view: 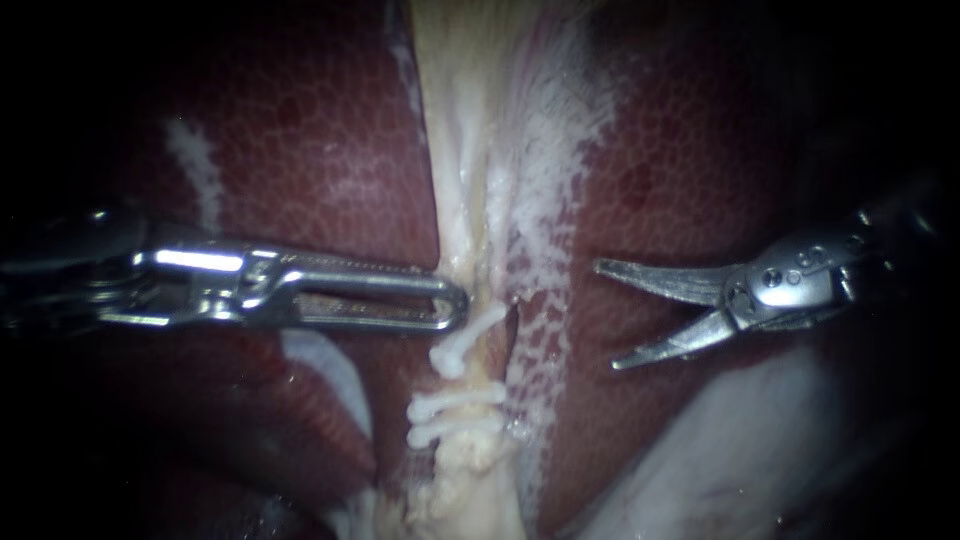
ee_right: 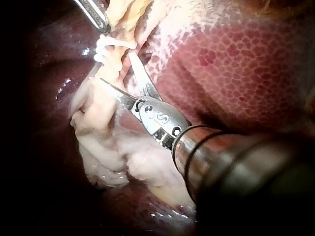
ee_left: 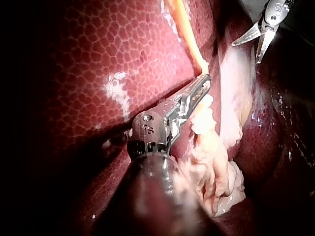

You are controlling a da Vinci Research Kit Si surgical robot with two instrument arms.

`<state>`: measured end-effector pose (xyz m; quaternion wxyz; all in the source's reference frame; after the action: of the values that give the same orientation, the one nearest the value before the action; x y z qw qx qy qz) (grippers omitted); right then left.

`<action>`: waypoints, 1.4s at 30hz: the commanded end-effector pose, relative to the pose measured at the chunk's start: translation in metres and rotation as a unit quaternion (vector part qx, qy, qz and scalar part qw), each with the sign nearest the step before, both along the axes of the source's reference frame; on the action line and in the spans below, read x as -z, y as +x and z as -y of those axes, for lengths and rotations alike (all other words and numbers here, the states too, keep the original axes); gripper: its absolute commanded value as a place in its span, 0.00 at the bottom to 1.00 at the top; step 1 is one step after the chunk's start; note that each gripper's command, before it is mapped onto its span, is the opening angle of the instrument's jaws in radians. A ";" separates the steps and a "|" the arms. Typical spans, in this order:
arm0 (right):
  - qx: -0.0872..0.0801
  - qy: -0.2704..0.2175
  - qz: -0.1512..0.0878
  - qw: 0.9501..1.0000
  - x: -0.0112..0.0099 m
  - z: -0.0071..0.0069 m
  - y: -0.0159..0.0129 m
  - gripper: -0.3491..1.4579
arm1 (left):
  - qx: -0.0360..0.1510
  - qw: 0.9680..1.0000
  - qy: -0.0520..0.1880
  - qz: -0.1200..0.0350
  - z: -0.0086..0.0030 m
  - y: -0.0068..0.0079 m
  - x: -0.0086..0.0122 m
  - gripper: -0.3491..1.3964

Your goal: Go to the cutting position left tube

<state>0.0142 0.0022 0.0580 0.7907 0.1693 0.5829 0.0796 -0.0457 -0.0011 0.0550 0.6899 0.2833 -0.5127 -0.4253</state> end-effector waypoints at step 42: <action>0.056 0.097 0.033 0.993 -0.0070 0.0060 0.0065 0.93 | 0.023 0.999 0.000 0.023 -0.0030 0.0046 0.0085 0.00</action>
<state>0.0210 -0.0040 0.0650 0.7918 0.2777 0.5351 0.0975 -0.0411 0.0018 0.0465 0.6686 0.2814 -0.5342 -0.4341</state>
